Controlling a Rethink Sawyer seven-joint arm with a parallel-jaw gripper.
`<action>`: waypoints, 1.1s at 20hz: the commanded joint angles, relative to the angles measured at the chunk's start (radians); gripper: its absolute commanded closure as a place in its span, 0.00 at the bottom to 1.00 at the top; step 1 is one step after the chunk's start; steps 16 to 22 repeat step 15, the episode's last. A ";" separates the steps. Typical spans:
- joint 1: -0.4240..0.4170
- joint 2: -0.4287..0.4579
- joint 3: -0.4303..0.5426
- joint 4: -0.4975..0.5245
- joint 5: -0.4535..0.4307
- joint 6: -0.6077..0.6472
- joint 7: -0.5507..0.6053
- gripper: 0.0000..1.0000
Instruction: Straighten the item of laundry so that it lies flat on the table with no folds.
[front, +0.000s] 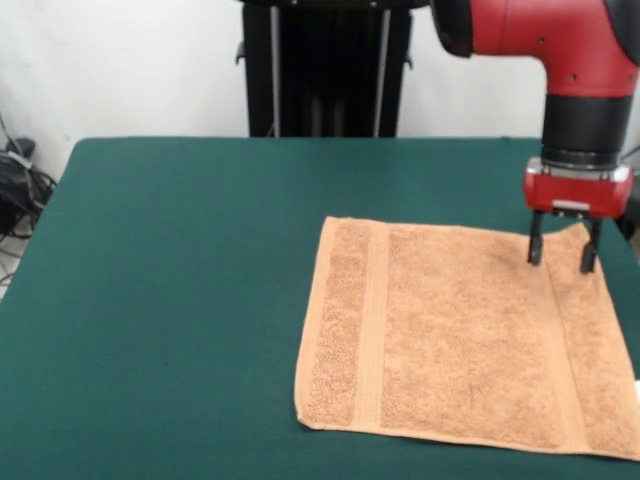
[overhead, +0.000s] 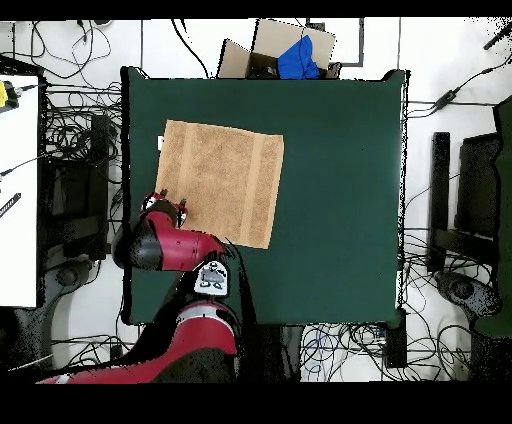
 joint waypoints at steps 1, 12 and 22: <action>-0.021 -0.016 -0.069 0.060 0.052 0.108 0.166 0.00; -0.033 -0.016 -0.054 0.065 0.039 0.112 0.166 0.00; -0.026 -0.016 -0.054 0.069 0.037 0.113 0.165 0.00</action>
